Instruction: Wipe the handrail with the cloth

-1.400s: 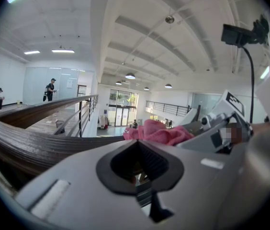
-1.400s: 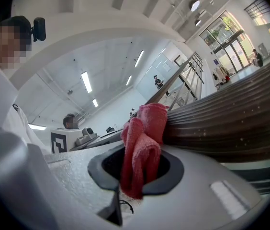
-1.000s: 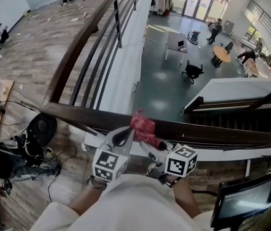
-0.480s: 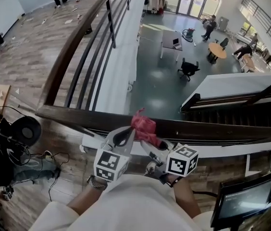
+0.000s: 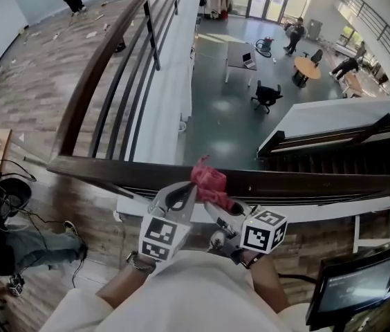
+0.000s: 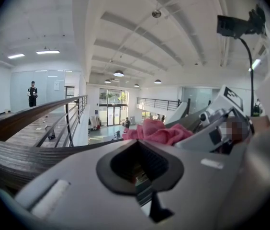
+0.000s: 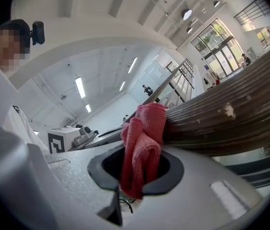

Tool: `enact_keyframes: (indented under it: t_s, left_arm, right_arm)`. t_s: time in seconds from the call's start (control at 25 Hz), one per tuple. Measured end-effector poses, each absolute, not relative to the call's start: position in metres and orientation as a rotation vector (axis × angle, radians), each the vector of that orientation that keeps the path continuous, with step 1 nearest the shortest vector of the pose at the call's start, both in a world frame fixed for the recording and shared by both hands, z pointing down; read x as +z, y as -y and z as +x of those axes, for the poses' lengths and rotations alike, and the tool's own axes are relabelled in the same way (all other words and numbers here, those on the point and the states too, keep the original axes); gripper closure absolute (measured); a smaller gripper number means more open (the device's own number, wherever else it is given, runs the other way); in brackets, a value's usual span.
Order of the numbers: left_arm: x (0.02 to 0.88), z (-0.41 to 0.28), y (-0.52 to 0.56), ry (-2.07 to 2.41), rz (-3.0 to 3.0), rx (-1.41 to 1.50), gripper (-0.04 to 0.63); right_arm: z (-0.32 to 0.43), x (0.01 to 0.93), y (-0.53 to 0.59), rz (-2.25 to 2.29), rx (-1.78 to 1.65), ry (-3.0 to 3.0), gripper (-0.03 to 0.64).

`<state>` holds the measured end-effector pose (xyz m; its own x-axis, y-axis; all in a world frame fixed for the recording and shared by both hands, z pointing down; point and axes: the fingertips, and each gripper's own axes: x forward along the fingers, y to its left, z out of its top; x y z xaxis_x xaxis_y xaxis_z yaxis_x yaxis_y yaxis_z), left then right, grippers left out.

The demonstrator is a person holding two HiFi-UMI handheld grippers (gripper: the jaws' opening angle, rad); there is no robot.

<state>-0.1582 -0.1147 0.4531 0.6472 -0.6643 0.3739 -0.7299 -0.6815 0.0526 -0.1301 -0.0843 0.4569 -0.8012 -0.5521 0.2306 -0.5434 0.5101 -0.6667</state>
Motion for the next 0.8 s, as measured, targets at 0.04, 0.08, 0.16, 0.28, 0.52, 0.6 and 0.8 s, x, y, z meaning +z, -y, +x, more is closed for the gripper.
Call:
enact_keyframes:
  t_s: [0.04, 0.08, 0.16, 0.28, 0.52, 0.6, 0.8]
  left_arm:
    - [0.453, -0.158, 0.114, 1.144, 2.663, 0.482, 0.591]
    - [0.453, -0.159, 0.114, 1.145, 2.658, 0.476, 0.591]
    - [0.454, -0.162, 0.114, 1.148, 2.650, 0.465, 0.591]
    - [0.451, -0.163, 0.114, 1.159, 2.655, 0.463, 0.590]
    - [0.438, -0.155, 0.115, 1.158, 2.677, 0.444, 0.590]
    - [0.437, -0.151, 0.115, 1.139, 2.684, 0.448, 0.591]
    - [0.442, -0.146, 0.116, 1.110, 2.683, 0.468, 0.591]
  right_arm:
    - [-0.130, 0.457, 0.084, -0.988, -1.194, -2.720, 0.555]
    - [-0.131, 0.457, 0.084, -0.989, -1.194, -2.719, 0.555]
    - [-0.133, 0.459, 0.084, -0.988, -1.194, -2.719, 0.555]
    - [-0.133, 0.460, 0.084, -0.985, -1.196, -2.719, 0.555]
    - [-0.130, 0.458, 0.084, -0.989, -1.196, -2.711, 0.555]
    - [-0.127, 0.458, 0.084, -0.995, -1.197, -2.706, 0.555]
    - [-0.124, 0.459, 0.085, -1.001, -1.201, -2.706, 0.555]
